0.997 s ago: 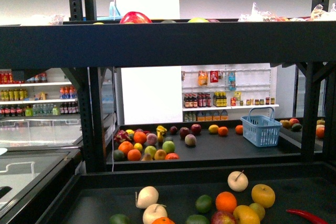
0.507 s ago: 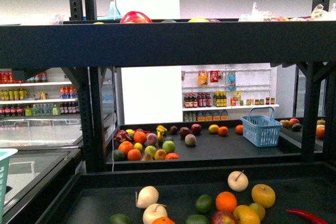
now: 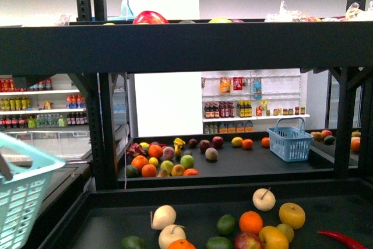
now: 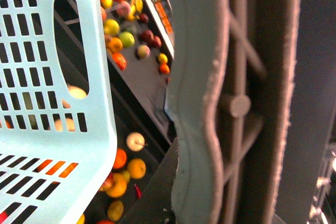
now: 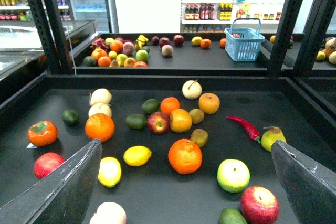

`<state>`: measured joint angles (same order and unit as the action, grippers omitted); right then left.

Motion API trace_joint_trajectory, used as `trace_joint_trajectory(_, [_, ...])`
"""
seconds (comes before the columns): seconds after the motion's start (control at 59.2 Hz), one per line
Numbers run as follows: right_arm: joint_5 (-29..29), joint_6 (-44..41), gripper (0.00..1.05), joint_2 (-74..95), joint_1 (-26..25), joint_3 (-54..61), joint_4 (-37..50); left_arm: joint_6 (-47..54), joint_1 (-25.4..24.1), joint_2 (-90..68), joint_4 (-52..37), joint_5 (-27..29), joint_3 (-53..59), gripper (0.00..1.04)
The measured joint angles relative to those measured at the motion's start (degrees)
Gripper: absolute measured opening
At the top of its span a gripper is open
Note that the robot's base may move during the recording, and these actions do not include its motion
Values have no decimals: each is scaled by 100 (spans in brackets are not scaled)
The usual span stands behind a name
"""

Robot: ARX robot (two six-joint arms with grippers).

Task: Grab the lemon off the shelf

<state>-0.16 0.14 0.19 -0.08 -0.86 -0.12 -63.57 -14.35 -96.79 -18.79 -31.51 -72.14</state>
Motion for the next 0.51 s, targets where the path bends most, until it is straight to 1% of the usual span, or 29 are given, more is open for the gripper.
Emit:
trace_joint_trajectory(0.101, [0, 0, 97, 0, 0, 0, 0, 129, 374, 146, -15, -249, 125, 10])
trace_joint_trajectory(0.22, [0, 0, 97, 0, 0, 0, 0, 168, 732, 153, -149, -393, 223, 10])
trace_joint_trajectory(0.507, [0, 0, 97, 0, 0, 0, 0, 271, 1578, -35, -531, -505, 221, 10])
